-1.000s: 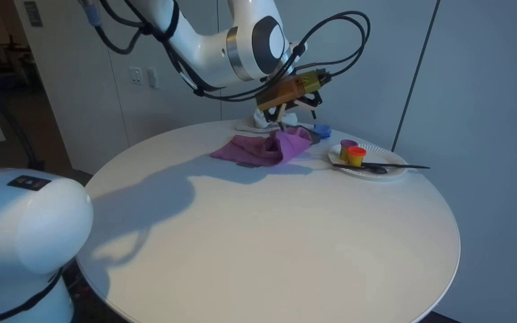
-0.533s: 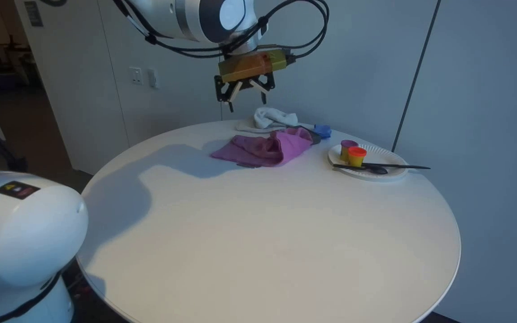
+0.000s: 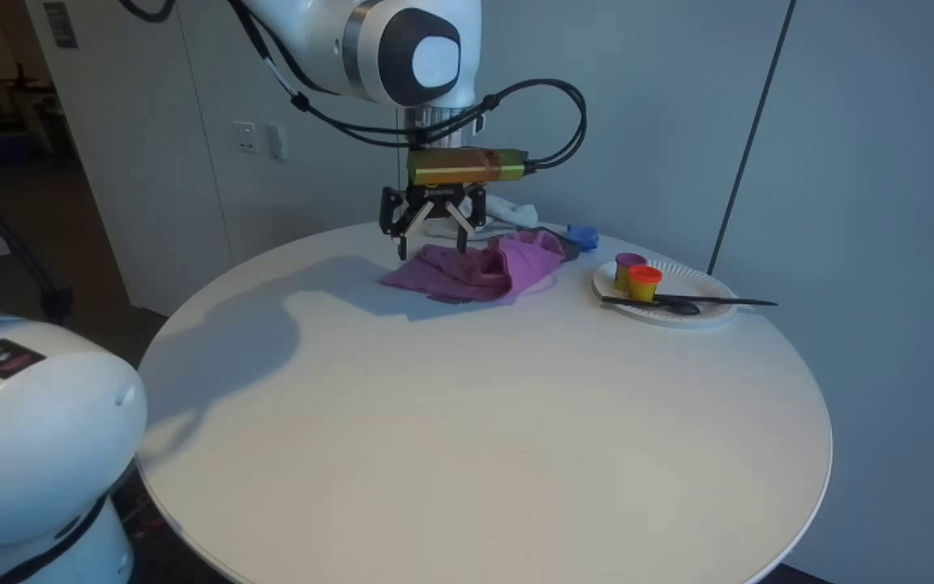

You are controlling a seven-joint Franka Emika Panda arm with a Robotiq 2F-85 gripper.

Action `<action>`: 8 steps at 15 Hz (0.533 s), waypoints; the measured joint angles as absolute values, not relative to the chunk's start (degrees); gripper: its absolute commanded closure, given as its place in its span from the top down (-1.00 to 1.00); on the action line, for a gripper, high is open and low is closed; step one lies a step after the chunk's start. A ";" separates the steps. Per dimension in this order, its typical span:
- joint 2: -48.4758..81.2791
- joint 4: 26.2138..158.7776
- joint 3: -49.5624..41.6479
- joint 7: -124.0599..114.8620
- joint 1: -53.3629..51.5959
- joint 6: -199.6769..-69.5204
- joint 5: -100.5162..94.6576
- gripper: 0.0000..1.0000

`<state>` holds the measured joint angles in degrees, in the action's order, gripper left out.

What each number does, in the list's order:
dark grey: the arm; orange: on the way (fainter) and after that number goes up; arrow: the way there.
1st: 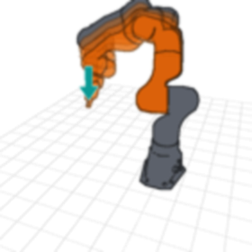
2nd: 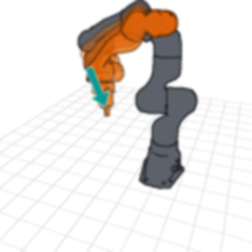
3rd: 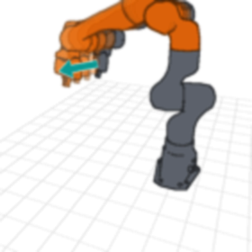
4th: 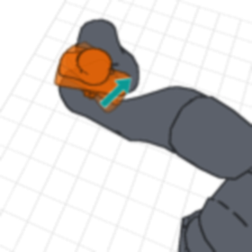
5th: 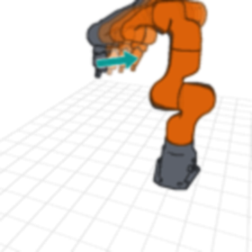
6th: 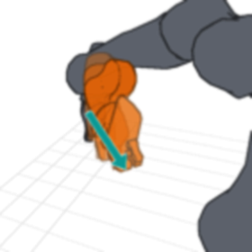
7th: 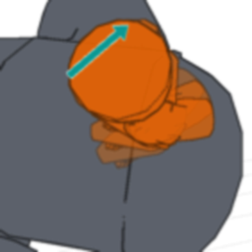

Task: Unfold the pink t-shirt.

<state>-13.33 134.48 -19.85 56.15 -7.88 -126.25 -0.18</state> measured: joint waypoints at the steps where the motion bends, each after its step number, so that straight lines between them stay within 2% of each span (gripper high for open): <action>1: -11.80 133.92 -18.78 56.75 -6.74 -126.03 -0.39 1.00; 8: -4.45 129.03 -12.67 58.25 -1.51 -126.27 -2.18 1.00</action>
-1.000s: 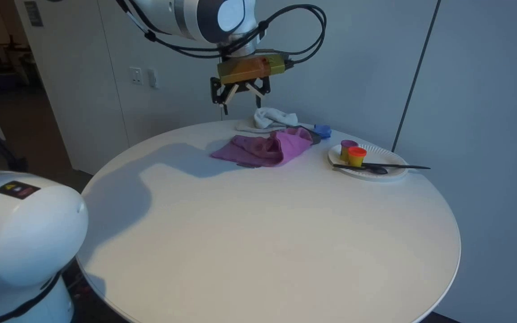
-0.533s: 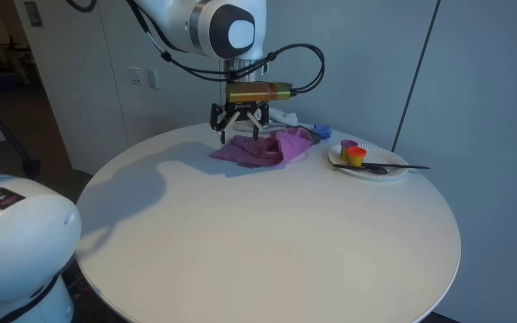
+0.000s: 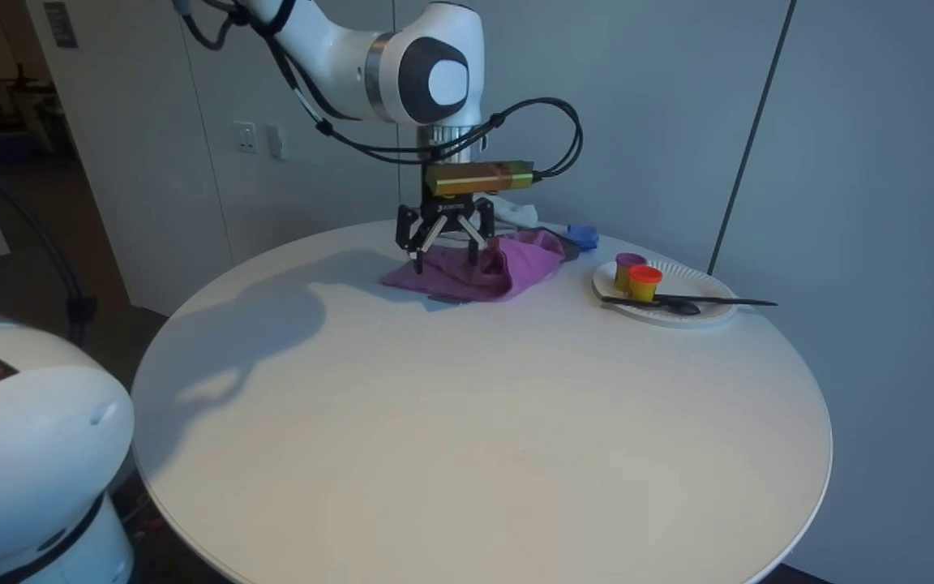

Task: Unfold the pink t-shirt.

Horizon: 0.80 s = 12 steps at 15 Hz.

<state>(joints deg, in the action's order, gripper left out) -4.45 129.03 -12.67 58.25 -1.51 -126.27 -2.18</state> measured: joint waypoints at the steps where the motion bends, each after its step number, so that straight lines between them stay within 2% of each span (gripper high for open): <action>1: -3.73 128.46 -12.22 58.29 -0.92 -126.50 -2.42 1.00; 12: 4.74 124.42 -9.24 60.56 3.02 -136.47 -3.79 1.00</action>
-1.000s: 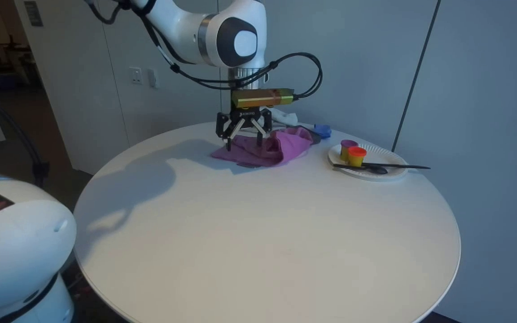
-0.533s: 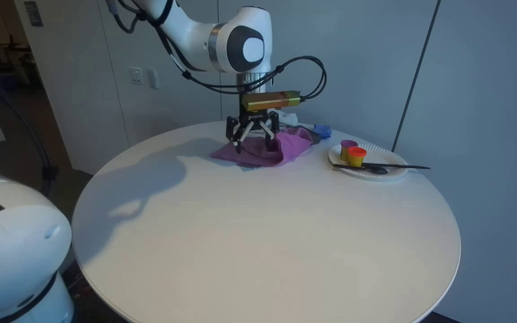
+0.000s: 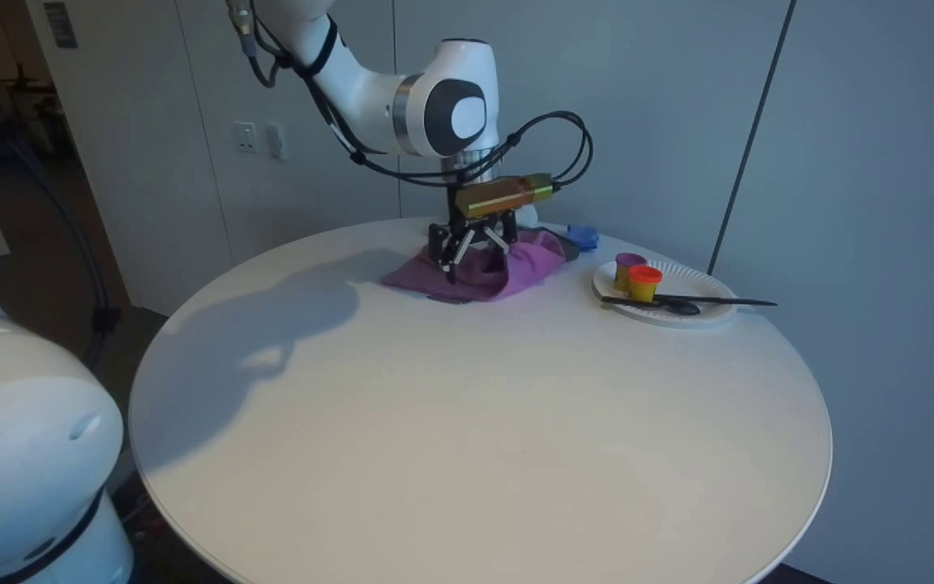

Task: Unfold the pink t-shirt.

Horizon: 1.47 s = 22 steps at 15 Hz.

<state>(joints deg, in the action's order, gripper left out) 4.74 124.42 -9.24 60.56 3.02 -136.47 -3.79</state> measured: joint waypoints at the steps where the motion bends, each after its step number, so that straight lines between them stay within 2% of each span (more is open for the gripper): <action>1: 5.40 124.01 -8.92 60.58 3.17 -137.33 -3.93 1.00; 2: 6.03 123.63 -8.65 60.59 3.31 -138.01 -3.96 0.50; 3: 6.64 123.27 -8.41 60.62 3.47 -138.60 -3.96 0.45; 6: 8.28 122.35 -7.74 60.70 4.29 -139.38 -3.91 0.00; 8: 8.96 121.96 -7.36 60.96 4.89 -140.08 -3.90 -0.20; 11: 8.98 121.81 -7.00 61.51 5.32 -141.49 -3.94 -0.65; 12: 9.01 121.83 -6.96 61.70 5.34 -142.01 -3.97 -0.72; 13: 9.02 121.86 -6.92 61.95 5.35 -142.42 -4.02 0.06; 14: 9.02 121.87 -6.87 62.28 5.36 -142.53 -4.04 -0.03; 15: 9.02 121.87 -6.82 62.57 5.36 -142.50 -4.09 -0.03; 17: 9.02 121.87 -6.67 63.33 5.41 -142.42 -4.06 0.18; 21: 8.85 121.87 -4.59 72.55 7.15 -142.25 4.49 0.82; 22: 8.75 121.84 -4.20 74.88 7.59 -142.06 6.62 0.02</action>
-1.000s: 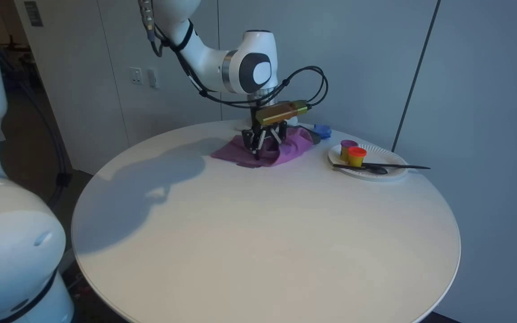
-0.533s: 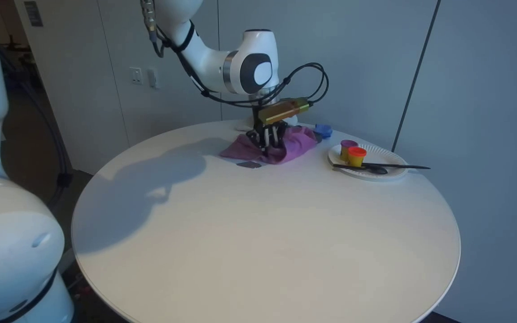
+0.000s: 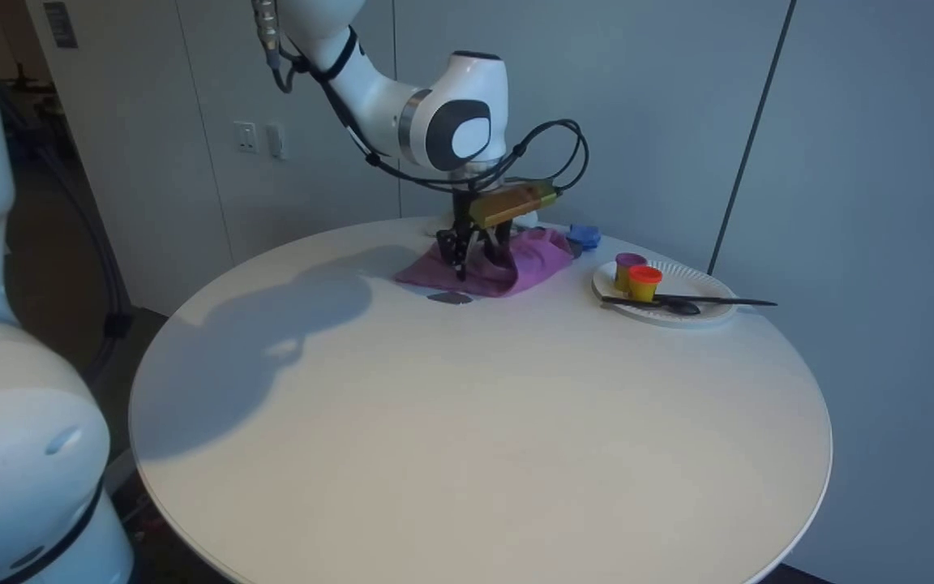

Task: Unfold the pink t-shirt.

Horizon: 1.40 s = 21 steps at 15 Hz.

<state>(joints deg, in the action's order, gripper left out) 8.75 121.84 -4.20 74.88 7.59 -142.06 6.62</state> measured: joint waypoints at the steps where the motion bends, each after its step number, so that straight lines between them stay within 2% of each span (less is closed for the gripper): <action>1: 8.68 121.81 -4.00 76.78 7.92 -141.87 8.23 0.05; 2: 8.66 121.76 -3.98 77.66 8.15 -141.80 8.70 0.04; 3: 8.66 121.75 -4.01 77.71 8.36 -141.80 8.70 -0.06; 9: 8.78 121.75 -4.23 77.67 8.67 -141.77 8.15 -0.85; 12: 8.78 121.74 -4.16 77.70 8.67 -141.34 8.16 -0.94; 14: 8.72 121.65 -4.08 77.79 8.67 -140.21 8.59 -0.86; 21: -0.25 124.66 -4.58 73.20 8.65 -138.16 1.93 -0.85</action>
